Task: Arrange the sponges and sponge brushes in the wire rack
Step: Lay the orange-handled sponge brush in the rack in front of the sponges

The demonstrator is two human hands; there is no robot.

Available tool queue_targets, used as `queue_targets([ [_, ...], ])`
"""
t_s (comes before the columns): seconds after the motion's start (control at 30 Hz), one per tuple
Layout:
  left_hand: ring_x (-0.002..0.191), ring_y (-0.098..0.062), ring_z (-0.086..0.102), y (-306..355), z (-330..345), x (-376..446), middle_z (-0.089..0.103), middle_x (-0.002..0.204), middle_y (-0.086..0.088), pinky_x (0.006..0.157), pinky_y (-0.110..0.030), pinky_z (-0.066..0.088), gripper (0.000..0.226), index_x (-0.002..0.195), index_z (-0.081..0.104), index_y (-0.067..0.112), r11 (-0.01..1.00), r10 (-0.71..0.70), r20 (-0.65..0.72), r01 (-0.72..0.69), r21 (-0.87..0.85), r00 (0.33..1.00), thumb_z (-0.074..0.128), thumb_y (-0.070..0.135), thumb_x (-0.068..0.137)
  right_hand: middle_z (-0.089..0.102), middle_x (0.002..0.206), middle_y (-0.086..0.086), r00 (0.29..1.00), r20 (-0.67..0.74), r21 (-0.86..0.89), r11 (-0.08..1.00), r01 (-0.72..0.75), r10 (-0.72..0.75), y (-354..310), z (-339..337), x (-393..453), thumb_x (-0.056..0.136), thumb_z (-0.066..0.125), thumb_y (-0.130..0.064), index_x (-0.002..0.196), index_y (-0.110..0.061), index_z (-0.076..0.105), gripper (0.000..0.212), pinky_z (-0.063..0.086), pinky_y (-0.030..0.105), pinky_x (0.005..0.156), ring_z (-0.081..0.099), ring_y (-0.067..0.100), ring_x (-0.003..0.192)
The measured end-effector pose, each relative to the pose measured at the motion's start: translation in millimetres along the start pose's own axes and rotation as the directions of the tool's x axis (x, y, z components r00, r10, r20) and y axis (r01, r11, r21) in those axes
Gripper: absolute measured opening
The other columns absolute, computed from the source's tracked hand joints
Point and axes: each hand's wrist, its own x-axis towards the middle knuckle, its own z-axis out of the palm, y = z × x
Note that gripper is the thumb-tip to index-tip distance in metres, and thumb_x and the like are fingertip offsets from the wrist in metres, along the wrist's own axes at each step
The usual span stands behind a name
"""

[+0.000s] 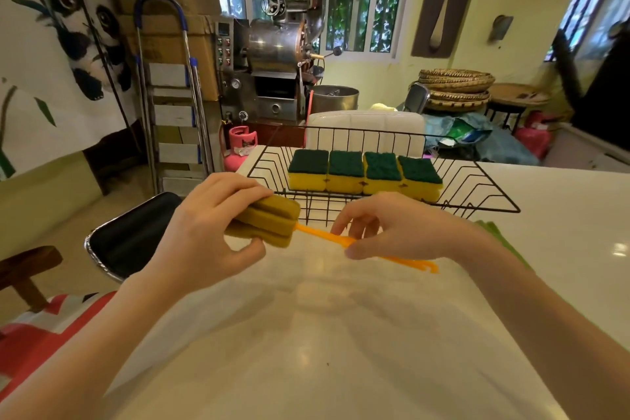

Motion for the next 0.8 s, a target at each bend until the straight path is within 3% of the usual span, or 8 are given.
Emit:
queue_targets([
  [0.17, 0.105, -0.008, 0.044, 6, -1, 44, 0.058, 0.117, -0.009, 0.083, -0.02, 0.036, 0.059, 0.121, 0.05, 0.017, 0.999, 0.015, 0.035, -0.014, -0.037, 0.999, 0.055, 0.045, 0.069, 0.065, 0.092, -0.005, 0.968, -0.251, 0.03, 0.999, 0.04, -0.031, 17, -36, -12, 0.079, 0.066, -0.027, 0.099, -0.03, 0.061, 0.021, 0.052, 0.03, 0.078, 0.062, 0.014, 0.085],
  [0.37, 0.106, -0.013, 0.05, 0, 15, 112, 0.056, 0.12, -0.002, 0.092, -0.032, 0.047, 0.056, 0.125, 0.048, 0.021, 0.999, 0.015, 0.139, -0.008, -0.05, 0.99, 0.069, 0.026, 0.074, 0.067, 0.083, -0.006, 0.908, -0.42, 0.034, 0.999, 0.018, -0.002, 43, -67, 6, 0.081, 0.064, -0.021, 0.092, -0.03, 0.058, 0.016, 0.049, 0.022, 0.068, 0.063, 0.012, 0.077],
  [0.57, 0.102, -0.015, 0.053, -14, 47, 157, 0.058, 0.115, -0.001, 0.09, -0.032, 0.046, 0.052, 0.122, 0.051, 0.021, 0.998, -0.055, 0.294, 0.065, -0.025, 0.954, 0.07, 0.027, 0.074, 0.067, 0.094, -0.003, 0.902, -0.424, 0.038, 0.996, -0.076, 0.085, 80, -73, 45, 0.083, 0.059, -0.013, 0.097, -0.025, 0.057, 0.019, 0.052, 0.022, 0.072, 0.064, 0.013, 0.085],
  [0.67, 0.101, -0.016, 0.052, -21, 62, 166, 0.058, 0.113, 0.0, 0.091, -0.034, 0.047, 0.054, 0.121, 0.051, 0.02, 0.992, -0.121, 0.444, 0.127, 0.014, 0.888, 0.072, 0.028, 0.072, 0.069, 0.101, 0.0, 0.911, -0.396, 0.017, 0.993, -0.114, 0.112, 92, -68, 62, 0.083, 0.058, -0.012, 0.101, -0.025, 0.053, 0.023, 0.054, 0.031, 0.08, 0.063, 0.014, 0.087],
  [0.8, 0.095, -0.012, 0.049, -29, 76, 168, 0.059, 0.113, 0.001, 0.087, -0.03, 0.046, 0.053, 0.119, 0.052, 0.021, 0.987, -0.163, 0.597, 0.13, 0.099, 0.785, 0.072, 0.034, 0.071, 0.068, 0.1, 0.001, 0.925, -0.364, -0.132, 0.976, -0.171, 0.113, 98, -60, 78, 0.081, 0.061, -0.014, 0.096, -0.022, 0.064, 0.017, 0.054, 0.038, 0.084, 0.063, 0.019, 0.094],
])
